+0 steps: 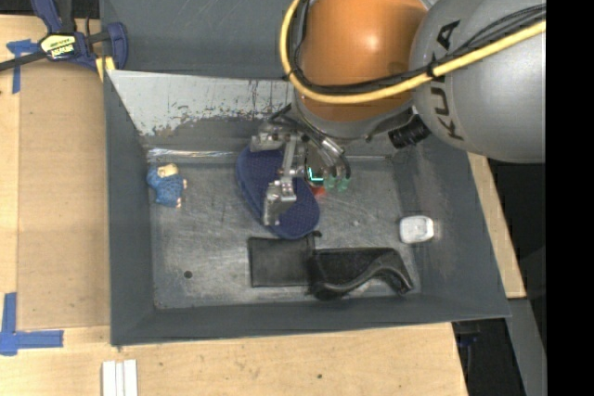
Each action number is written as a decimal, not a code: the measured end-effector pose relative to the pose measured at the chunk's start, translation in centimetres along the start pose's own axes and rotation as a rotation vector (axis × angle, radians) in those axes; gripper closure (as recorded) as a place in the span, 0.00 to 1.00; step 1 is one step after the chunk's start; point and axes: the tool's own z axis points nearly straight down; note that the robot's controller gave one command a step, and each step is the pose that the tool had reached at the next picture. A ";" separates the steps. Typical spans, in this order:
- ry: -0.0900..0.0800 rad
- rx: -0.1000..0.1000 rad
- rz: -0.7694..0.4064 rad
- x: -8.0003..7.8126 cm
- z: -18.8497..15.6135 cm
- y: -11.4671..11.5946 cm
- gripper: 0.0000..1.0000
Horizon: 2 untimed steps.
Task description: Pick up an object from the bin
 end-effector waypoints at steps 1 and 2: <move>-0.014 -0.006 0.235 -1.6 15.4 -2.3 0.00; -0.028 -0.018 0.538 -2.1 16.6 -5.9 0.00</move>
Offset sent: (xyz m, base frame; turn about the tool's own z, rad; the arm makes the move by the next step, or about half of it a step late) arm 0.0132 -0.0238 -0.1548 0.2374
